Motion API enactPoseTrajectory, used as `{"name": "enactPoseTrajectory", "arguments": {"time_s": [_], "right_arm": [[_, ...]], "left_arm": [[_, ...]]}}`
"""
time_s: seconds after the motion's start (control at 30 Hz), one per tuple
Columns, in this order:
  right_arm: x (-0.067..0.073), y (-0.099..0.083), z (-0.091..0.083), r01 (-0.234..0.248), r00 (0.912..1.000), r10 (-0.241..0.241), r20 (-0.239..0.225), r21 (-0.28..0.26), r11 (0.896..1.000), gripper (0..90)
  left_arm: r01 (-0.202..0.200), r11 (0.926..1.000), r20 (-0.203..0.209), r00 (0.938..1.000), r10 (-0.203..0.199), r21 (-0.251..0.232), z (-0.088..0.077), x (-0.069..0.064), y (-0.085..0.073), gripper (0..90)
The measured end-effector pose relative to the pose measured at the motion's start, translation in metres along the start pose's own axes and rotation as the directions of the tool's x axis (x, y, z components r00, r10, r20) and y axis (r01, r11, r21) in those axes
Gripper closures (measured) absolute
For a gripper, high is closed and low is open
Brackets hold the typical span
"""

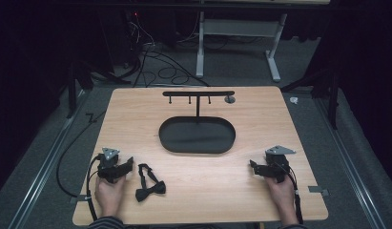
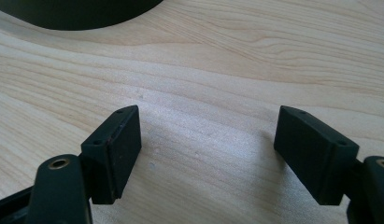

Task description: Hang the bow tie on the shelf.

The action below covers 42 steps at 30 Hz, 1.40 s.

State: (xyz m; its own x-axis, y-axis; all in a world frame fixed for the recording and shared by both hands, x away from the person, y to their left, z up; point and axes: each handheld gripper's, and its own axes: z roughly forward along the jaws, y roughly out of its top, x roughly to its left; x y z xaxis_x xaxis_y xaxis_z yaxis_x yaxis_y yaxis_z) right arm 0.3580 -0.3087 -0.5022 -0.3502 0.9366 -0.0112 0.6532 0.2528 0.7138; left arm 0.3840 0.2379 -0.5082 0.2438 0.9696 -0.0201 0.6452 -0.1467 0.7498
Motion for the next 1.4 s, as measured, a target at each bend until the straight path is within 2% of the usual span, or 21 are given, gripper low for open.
{"name": "enactPoseTrajectory", "arguments": {"time_s": [1.4], "right_arm": [[-0.0007, -0.0005, -0.0002, -0.011, 0.9998, 0.012, 0.017, -0.002, 1.0, 23.5]], "left_arm": [[0.009, 1.0, -0.005, 0.9999, -0.009, 0.001, -0.0006, -0.0013, -0.0003, 38.4]]}}
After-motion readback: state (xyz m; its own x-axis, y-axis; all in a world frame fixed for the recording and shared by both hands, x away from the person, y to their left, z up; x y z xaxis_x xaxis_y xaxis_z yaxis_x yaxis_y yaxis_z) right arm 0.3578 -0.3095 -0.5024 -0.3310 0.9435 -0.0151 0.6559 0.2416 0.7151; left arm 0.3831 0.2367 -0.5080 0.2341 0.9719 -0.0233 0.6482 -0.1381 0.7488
